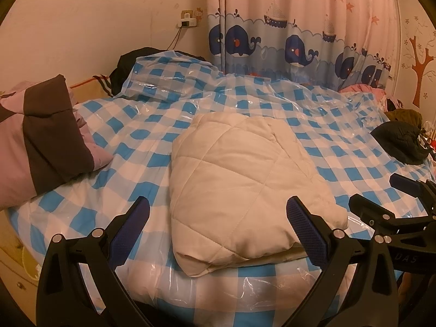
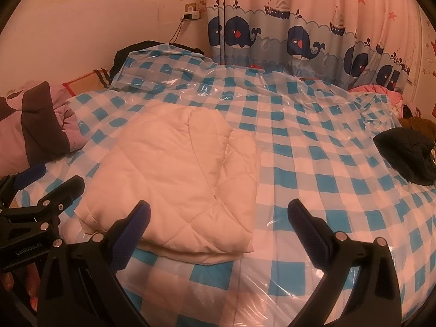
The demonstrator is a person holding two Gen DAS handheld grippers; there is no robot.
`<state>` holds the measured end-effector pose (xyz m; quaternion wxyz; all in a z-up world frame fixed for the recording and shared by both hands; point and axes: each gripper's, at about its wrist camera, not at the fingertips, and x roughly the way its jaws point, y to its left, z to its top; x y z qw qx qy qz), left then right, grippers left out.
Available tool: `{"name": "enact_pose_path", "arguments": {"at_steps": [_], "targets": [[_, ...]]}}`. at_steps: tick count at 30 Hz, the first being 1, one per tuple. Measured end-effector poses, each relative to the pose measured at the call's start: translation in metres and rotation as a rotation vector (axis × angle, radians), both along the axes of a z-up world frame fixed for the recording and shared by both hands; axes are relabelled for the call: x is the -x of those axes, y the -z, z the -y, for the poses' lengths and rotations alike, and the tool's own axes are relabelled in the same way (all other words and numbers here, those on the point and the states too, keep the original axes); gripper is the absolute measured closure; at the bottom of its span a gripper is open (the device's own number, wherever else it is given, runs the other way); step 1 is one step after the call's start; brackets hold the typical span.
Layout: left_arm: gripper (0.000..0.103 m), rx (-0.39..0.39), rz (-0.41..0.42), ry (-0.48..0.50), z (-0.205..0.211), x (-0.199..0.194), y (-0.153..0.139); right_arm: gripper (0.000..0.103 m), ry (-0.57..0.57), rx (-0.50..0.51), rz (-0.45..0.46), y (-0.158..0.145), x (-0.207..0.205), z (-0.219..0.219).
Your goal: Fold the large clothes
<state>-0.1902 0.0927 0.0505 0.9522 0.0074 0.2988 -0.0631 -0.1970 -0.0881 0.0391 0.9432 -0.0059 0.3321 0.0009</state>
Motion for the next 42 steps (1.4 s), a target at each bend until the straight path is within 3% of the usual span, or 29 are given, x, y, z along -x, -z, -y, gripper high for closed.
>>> {"name": "enact_pose_path", "arguments": {"at_steps": [13,23,42], "targets": [[0.007,0.011,-0.146,-0.014,0.005,-0.013,0.018,0.006,0.032,0.041,-0.085,-0.004,-0.011,0.011],[0.007,-0.004,-0.189,-0.017,0.013,-0.019,0.024,0.006,0.016,0.063,-0.153,0.006,-0.022,0.007],[0.007,-0.004,-0.217,-0.029,0.012,-0.025,0.026,0.006,0.023,0.054,-0.196,0.012,-0.029,0.014]]}}
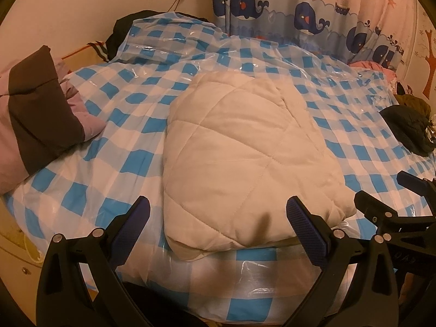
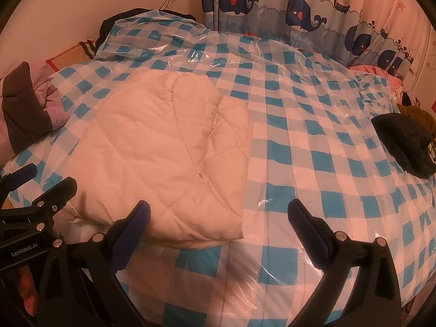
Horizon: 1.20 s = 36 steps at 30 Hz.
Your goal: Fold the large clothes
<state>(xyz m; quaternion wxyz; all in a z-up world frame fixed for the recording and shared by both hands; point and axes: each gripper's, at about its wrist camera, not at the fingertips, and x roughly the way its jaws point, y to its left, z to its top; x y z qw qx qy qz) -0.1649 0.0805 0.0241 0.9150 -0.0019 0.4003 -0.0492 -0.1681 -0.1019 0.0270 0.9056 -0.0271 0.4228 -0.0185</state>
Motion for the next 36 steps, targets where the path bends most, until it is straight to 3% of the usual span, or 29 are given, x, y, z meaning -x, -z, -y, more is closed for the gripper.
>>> {"name": "enact_pose_path", "arguments": {"at_steps": [36], "targets": [[0.007,-0.003,-0.004,-0.002,0.0036,0.0006,-0.0013,0.006,-0.009,-0.002,-0.001,0.0003,0.0001,-0.0041]]}}
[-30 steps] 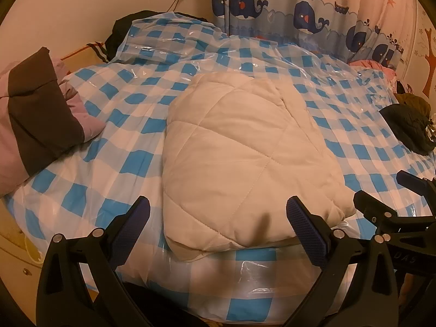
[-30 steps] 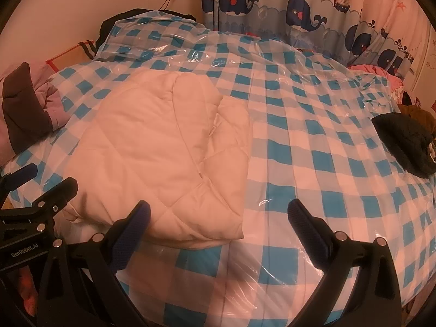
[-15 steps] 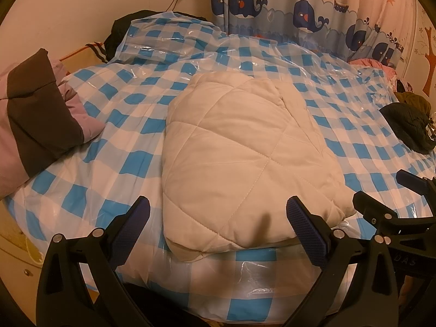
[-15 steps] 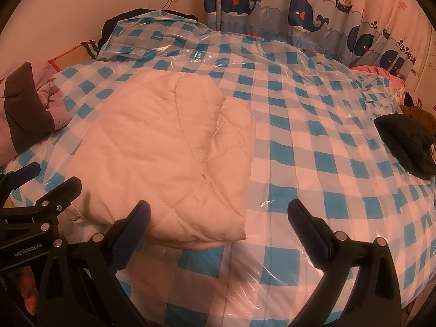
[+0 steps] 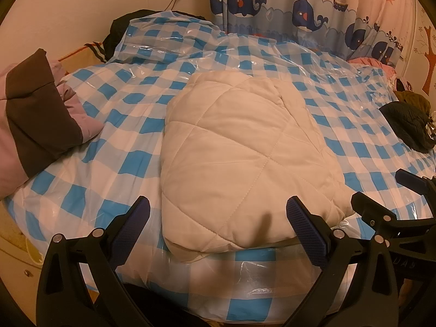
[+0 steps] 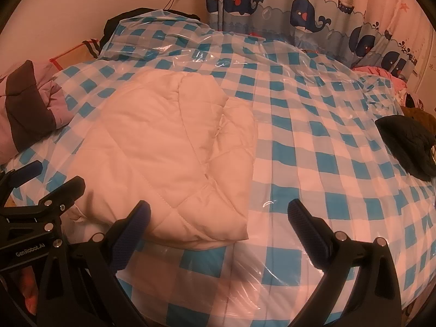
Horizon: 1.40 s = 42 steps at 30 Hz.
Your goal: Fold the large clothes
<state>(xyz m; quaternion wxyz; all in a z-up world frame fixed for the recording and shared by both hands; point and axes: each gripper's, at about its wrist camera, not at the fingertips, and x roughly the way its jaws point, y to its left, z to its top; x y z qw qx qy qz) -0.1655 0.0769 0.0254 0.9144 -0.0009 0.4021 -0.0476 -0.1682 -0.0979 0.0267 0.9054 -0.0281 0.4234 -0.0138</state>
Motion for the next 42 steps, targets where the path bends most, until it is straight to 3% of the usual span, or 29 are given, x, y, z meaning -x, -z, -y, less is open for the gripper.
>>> {"name": "enact_pose_path", "arguments": {"at_steps": [42], "targets": [[0.007,-0.035,-0.001,0.007,-0.0023,-0.0011,0.0000,0.006,-0.002,-0.004,0.001,-0.0002,0.0005,-0.0039]]}}
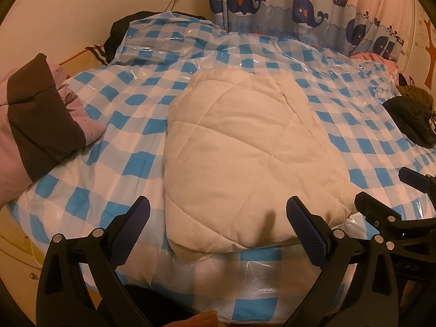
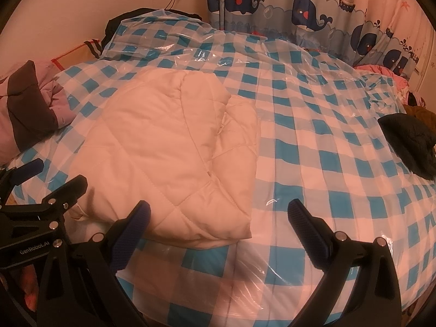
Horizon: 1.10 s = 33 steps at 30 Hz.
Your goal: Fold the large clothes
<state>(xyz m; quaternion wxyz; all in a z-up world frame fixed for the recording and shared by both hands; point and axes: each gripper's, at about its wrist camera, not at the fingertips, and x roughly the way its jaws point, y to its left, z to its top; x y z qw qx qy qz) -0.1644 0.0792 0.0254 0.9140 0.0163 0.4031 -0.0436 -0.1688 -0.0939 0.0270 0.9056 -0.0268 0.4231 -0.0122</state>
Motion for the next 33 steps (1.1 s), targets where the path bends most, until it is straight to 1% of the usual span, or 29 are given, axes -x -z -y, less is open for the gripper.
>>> {"name": "enact_pose_path", "arguments": {"at_steps": [33], "targets": [[0.007,0.003,0.001,-0.006,0.0000,-0.0020,-0.0006,0.006,0.002,-0.003,-0.001,-0.0001,0.0016,0.0000]]}}
